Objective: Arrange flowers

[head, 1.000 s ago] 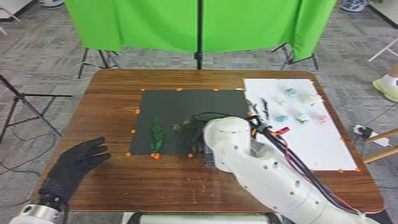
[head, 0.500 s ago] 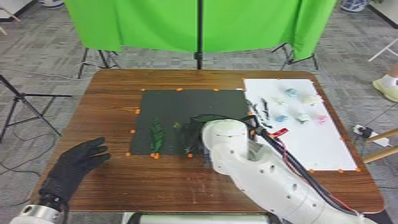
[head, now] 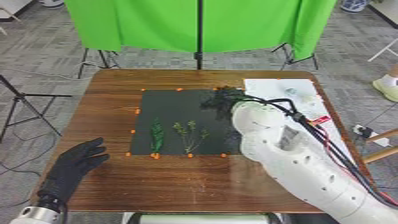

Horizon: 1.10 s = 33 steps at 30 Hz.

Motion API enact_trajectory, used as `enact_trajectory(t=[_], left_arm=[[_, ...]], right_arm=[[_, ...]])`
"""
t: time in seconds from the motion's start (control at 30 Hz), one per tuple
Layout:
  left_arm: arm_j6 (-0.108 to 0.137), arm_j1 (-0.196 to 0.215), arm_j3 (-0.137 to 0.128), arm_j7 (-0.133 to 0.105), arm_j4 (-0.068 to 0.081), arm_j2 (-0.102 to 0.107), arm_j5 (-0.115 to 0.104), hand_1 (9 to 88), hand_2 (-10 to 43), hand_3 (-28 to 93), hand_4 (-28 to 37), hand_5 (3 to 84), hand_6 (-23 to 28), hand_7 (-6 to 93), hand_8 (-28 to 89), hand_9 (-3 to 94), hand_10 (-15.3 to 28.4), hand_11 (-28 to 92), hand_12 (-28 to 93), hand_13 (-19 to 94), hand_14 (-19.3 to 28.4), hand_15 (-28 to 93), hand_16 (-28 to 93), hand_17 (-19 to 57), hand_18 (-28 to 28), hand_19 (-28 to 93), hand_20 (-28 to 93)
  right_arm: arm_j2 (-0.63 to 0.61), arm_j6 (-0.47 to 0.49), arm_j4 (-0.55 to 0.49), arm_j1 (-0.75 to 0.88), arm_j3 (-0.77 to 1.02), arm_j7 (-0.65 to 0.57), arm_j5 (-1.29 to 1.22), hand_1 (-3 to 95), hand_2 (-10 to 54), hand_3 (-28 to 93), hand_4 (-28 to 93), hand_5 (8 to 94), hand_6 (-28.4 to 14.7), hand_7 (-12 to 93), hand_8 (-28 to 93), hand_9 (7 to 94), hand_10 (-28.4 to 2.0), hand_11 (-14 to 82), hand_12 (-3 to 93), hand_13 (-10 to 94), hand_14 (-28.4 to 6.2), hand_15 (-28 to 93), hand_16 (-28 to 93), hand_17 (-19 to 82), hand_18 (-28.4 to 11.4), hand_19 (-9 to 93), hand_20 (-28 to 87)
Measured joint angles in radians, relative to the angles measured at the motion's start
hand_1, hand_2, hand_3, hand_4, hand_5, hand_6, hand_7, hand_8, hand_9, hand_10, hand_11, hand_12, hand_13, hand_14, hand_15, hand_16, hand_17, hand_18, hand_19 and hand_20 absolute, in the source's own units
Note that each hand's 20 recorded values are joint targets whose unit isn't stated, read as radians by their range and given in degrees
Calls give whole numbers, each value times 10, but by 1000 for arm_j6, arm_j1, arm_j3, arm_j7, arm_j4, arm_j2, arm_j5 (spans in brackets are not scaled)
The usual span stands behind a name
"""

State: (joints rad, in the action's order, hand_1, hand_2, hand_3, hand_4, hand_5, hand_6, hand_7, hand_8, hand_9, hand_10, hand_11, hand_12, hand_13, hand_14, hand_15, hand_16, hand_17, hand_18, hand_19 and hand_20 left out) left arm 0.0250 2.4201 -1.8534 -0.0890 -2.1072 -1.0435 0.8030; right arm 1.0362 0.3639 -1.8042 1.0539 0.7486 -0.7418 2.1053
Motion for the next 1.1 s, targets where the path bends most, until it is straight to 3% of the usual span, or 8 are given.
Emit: enact_trajectory(t=[0.37,0.57,0.73,0.87,1.1], left_arm=[[7,7,-5,-7,-1,-3,0,268,46,730,-282,413,62,237,-117,379,150,297,146,304,181,484,-63,-67,241,597,-27],[8,8,-7,-8,-1,-4,0,268,47,730,-282,412,62,238,-117,379,152,296,145,304,180,483,-63,-67,241,597,-27],[10,9,-7,-8,-2,-6,-1,269,47,728,-281,413,61,240,-117,380,152,296,146,304,180,483,-63,-67,241,597,-27],[10,9,-7,-8,-2,-6,-1,269,47,728,-281,413,61,241,-118,380,152,296,146,303,181,483,-63,-68,241,597,-27],[10,9,-7,-7,-2,-7,-1,269,47,729,-281,412,61,239,-118,379,153,297,146,304,180,484,-63,-68,241,597,-26]], right_arm=[[-195,79,132,-138,-73,-23,-16,183,-92,666,-283,717,-12,470,-163,818,-98,578,331,791,-74,700,275,448,-213,932,570],[-212,92,222,-191,-167,-29,0,201,-89,547,-283,722,-11,477,-164,822,-98,579,329,794,-74,700,274,450,-214,932,571],[-207,119,255,-212,-200,-27,2,201,-92,533,-283,723,-11,478,-166,823,-99,578,330,794,-74,699,275,449,-214,932,572],[-201,118,274,-222,-211,-19,1,338,-93,471,-281,746,1,488,-178,842,-92,576,322,813,-69,694,270,460,-211,932,571],[-189,64,293,-228,-213,5,-47,544,-73,212,-221,783,22,480,-187,885,-79,548,319,839,-62,676,276,477,-202,932,562]])
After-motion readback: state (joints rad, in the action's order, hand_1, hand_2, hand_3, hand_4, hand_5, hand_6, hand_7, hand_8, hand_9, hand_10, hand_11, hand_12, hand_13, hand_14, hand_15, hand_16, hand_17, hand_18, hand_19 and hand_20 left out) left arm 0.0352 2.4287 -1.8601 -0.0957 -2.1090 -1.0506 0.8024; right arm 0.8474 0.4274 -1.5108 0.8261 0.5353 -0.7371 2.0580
